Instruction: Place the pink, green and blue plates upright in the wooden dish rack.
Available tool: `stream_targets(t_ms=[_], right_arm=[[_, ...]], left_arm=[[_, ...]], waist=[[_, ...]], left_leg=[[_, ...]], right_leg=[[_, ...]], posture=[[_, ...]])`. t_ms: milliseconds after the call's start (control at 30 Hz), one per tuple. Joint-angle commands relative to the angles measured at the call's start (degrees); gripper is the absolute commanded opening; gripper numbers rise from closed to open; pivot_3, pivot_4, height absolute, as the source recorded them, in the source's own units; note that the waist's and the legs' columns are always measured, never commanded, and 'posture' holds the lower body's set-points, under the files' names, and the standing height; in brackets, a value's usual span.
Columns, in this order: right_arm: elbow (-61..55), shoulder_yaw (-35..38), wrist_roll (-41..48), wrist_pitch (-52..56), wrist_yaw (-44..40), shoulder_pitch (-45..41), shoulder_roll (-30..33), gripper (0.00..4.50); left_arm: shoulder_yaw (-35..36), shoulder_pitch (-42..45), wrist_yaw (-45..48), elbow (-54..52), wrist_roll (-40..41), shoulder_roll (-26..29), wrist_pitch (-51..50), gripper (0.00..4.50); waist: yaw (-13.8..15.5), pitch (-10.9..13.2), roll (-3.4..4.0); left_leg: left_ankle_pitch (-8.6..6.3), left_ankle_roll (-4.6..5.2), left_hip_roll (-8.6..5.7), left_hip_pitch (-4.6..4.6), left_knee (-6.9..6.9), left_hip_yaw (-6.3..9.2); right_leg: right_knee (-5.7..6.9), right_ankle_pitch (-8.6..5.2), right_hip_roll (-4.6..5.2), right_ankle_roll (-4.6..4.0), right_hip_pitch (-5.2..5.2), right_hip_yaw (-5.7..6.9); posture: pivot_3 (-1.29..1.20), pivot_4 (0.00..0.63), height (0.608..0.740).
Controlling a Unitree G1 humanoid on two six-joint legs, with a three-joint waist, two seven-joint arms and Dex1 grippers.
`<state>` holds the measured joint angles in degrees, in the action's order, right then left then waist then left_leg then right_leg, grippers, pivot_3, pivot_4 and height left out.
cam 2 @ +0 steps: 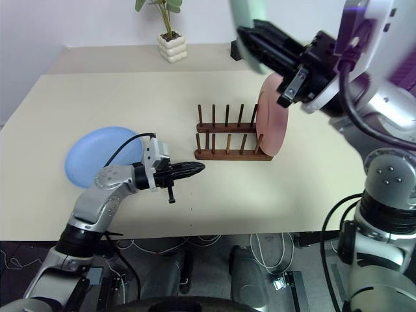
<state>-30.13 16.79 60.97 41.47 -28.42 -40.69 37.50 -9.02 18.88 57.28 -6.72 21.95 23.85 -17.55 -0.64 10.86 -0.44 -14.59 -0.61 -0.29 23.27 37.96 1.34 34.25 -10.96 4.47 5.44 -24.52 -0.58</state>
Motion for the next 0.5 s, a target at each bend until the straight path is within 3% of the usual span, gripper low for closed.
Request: stream_targets(t_ms=[33, 167, 500], right_arm=[[-1.5, -0.14, 9.32, 1.62, 5.19, 0.19, -3.34, 0.04], [1.46, -1.26, 12.93, 1.91, 12.87, 4.38, -9.36, 0.04], [2.48, -0.39, 18.88, 1.24, 19.55, 13.24, -11.91, 0.04]], left_arm=[[1.7, -0.83, 0.7, -3.79, 2.0, 1.44, -0.68, 0.0], [1.76, -1.91, 0.2, -5.42, 2.59, 2.24, -1.32, 0.0], [1.35, -2.17, 0.04, -5.74, 3.1, 2.16, -1.52, 0.0]], waist=[[0.04, 0.0, 0.01], [0.1, -0.01, -0.01], [-0.07, 0.0, 0.0]], left_leg=[[0.0, 0.0, 0.0, 0.0, 0.0, 0.0], [0.0, 0.0, -0.01, 0.02, 0.0, -0.01], [0.0, 0.0, -0.02, 0.03, -0.01, -0.09]], right_leg=[[0.01, 0.0, 0.01, 0.0, -0.01, -0.01], [0.0, 0.0, 0.02, 0.0, 0.0, 0.01], [0.01, 0.0, 0.02, 0.0, -0.06, -0.01]], posture=[[0.0, 0.15, 0.736], [0.0, 0.15, 0.736], [0.0, 0.15, 0.736]])
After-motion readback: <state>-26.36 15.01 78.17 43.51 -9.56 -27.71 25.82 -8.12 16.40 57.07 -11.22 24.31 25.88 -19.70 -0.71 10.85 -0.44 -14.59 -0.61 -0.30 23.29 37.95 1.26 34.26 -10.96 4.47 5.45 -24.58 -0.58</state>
